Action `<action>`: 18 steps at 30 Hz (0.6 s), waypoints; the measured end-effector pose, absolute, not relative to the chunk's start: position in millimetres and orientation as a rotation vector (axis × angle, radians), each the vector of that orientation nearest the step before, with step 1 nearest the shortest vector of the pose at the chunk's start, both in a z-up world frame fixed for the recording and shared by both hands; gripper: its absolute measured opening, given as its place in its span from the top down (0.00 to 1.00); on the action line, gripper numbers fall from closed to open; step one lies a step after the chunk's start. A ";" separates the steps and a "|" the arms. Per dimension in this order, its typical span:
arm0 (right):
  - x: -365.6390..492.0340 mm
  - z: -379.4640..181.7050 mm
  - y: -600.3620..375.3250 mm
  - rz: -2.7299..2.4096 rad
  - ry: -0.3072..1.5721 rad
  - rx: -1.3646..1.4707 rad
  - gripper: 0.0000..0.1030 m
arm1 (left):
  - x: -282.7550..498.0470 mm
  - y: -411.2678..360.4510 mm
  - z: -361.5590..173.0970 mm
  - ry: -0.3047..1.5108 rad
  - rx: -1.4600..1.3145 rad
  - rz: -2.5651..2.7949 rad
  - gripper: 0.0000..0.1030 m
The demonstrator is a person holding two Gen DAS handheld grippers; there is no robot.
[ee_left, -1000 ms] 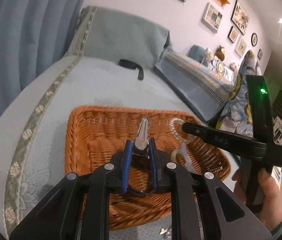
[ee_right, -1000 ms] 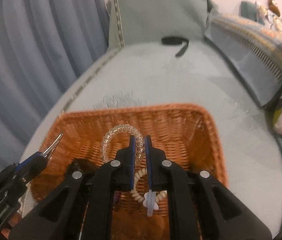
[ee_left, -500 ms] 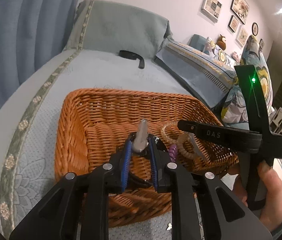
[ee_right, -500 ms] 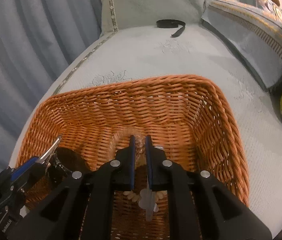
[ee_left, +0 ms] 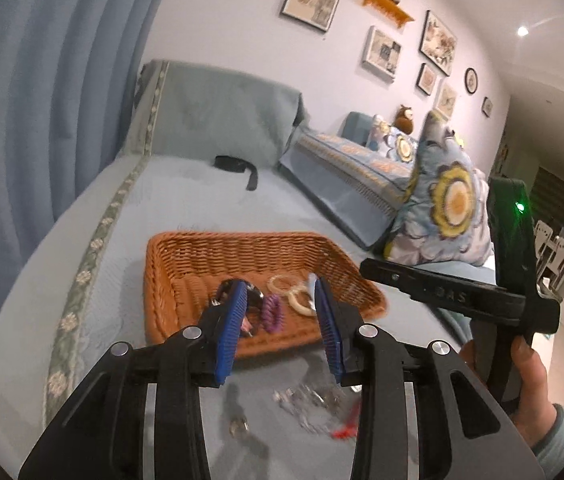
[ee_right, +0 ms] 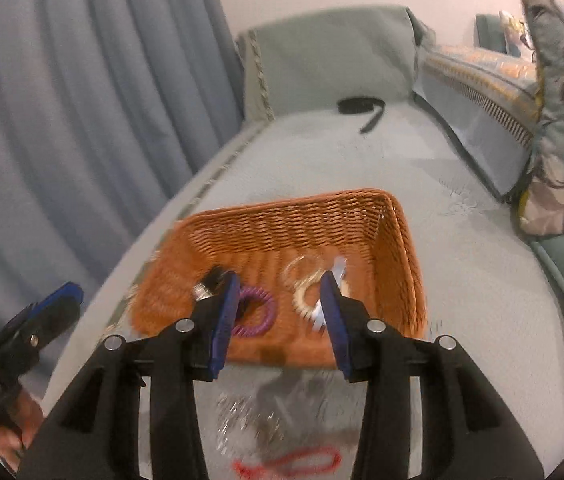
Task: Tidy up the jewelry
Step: 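Open both grippers to release the items into the basket, then grasp the small silver earring with the left gripper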
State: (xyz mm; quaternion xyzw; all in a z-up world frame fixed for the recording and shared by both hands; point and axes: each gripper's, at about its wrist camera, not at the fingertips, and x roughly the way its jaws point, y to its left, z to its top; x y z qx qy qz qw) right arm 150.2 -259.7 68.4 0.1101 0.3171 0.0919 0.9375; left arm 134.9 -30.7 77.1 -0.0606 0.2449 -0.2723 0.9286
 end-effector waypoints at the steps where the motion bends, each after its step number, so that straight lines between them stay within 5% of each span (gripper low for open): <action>1: 137.9 69.6 -256.5 0.181 0.636 0.208 0.62 | 127.3 -29.7 78.1 0.500 -0.123 -0.557 0.67; 18: 69.4 -10.3 -266.0 0.163 0.741 0.232 0.62 | 93.7 9.4 -1.7 0.665 -0.213 -0.513 0.67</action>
